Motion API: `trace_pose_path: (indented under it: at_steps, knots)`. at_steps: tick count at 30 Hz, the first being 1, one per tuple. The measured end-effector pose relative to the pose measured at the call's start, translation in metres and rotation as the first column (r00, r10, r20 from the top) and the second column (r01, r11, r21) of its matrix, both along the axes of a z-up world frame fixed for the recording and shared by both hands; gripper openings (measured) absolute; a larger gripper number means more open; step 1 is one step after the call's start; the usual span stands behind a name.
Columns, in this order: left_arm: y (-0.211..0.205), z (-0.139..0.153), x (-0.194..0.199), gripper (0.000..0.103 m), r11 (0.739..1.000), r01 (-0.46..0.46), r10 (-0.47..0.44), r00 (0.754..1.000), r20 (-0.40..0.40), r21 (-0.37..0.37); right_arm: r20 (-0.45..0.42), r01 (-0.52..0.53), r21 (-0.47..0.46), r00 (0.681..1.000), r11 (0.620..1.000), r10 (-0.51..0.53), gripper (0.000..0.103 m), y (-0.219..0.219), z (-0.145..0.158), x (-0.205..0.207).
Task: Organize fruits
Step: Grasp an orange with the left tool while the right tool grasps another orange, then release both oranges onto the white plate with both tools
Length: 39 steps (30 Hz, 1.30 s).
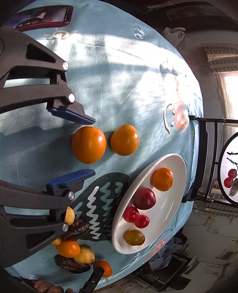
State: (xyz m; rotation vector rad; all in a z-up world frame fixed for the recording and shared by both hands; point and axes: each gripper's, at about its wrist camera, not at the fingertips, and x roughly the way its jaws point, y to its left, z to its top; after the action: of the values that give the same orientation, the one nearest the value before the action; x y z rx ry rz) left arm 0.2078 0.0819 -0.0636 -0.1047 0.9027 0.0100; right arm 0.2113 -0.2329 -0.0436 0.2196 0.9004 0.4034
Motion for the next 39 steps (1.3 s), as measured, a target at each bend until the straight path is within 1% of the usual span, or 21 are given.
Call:
trace_pose_path:
  at_steps: [1,3,5,9,14,17,21,23,26,27,29,31,33,35,39]
  knots:
    - [-0.001,-0.001,0.000,0.049,1.000,-0.003,0.003,1.000,-0.001,0.010,-0.001,0.001,-0.001,1.000,1.000,-0.001,0.044,0.000,0.000,0.000]
    - [-0.001,-0.002,0.001,0.044,1.000,-0.004,0.005,1.000,-0.003,0.025,-0.003,0.004,-0.002,1.000,1.000,-0.004,0.044,-0.001,-0.001,0.000]
    - [-0.003,-0.002,0.001,0.041,0.999,-0.003,0.003,1.000,-0.005,0.034,-0.005,0.007,-0.005,1.000,1.000,-0.007,0.044,-0.001,-0.001,0.001]
    - [-0.005,-0.002,0.001,0.041,0.999,-0.002,0.002,1.000,-0.001,0.053,-0.010,0.009,-0.006,1.000,1.000,-0.009,0.044,0.000,-0.003,0.001]
    - [-0.005,-0.002,0.000,0.040,0.999,-0.003,0.003,1.000,0.001,0.054,-0.011,0.012,-0.006,1.000,1.000,-0.012,0.044,-0.001,-0.004,0.002]
    - [-0.004,0.000,-0.003,0.040,0.999,-0.008,0.008,1.000,0.006,0.035,-0.006,0.013,-0.001,1.000,1.000,-0.013,0.044,-0.002,-0.003,0.002]
    - [-0.004,0.009,-0.013,0.040,1.000,-0.005,0.005,0.999,0.045,0.006,0.022,0.019,0.034,1.000,0.999,-0.020,0.044,-0.005,0.002,0.000]
    - [-0.005,0.016,-0.018,0.040,1.000,0.003,-0.002,0.997,0.075,-0.009,0.051,0.028,0.052,0.998,0.998,-0.031,0.044,-0.007,0.007,-0.002]
    - [-0.010,0.028,-0.020,0.040,0.997,0.029,-0.022,0.993,0.114,-0.065,0.117,0.023,0.104,0.992,0.994,-0.036,0.044,-0.007,0.019,-0.005]
    - [-0.014,0.033,-0.017,0.040,0.996,0.042,-0.032,0.992,0.125,-0.081,0.137,0.018,0.122,0.990,0.992,-0.035,0.044,-0.006,0.024,-0.004]
    - [-0.029,0.043,-0.004,0.040,0.994,0.070,-0.057,0.988,0.141,-0.082,0.173,-0.001,0.144,0.985,0.990,-0.024,0.044,-0.001,0.033,0.005]
    - [-0.045,0.054,0.013,0.040,0.991,0.100,-0.084,0.984,0.160,-0.093,0.181,-0.017,0.164,0.983,0.986,-0.013,0.044,0.006,0.037,0.023]
    - [-0.060,0.062,0.031,0.040,0.987,0.127,-0.108,0.979,0.172,-0.103,0.159,-0.021,0.174,0.987,0.984,-0.007,0.044,0.013,0.036,0.048]
    - [-0.075,0.064,0.049,0.040,0.987,0.140,-0.125,0.977,0.171,-0.083,0.139,-0.013,0.141,0.990,0.990,-0.007,0.044,0.021,0.031,0.069]
    - [-0.093,0.053,0.083,0.040,0.986,0.156,-0.148,0.982,0.116,-0.059,0.082,-0.020,0.096,0.997,0.995,0.012,0.044,0.030,0.015,0.102]
